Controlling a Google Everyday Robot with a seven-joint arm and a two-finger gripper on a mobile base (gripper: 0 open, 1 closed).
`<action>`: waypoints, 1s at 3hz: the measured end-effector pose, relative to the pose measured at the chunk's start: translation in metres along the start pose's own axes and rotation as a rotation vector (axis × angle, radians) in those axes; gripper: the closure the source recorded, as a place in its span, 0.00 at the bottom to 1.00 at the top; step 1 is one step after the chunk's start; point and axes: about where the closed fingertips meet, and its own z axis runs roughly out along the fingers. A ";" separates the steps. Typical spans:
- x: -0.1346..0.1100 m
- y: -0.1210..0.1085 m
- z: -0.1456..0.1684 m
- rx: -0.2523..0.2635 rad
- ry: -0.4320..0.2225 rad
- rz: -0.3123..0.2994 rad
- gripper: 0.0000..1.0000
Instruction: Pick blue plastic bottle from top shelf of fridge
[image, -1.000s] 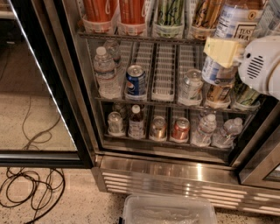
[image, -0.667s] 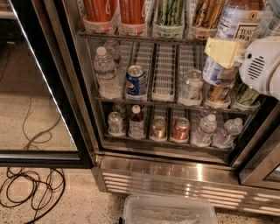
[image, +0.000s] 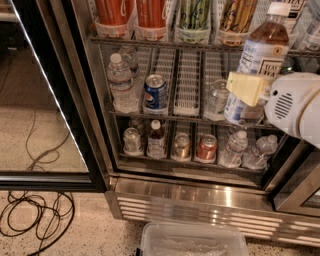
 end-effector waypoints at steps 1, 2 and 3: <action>0.036 0.005 -0.009 0.001 0.078 0.059 1.00; 0.060 0.009 -0.016 -0.005 0.135 0.101 1.00; 0.060 0.010 -0.016 -0.006 0.137 0.102 1.00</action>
Offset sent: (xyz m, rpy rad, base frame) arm -0.0490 0.0106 -0.0787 0.1087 0.2433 -0.0010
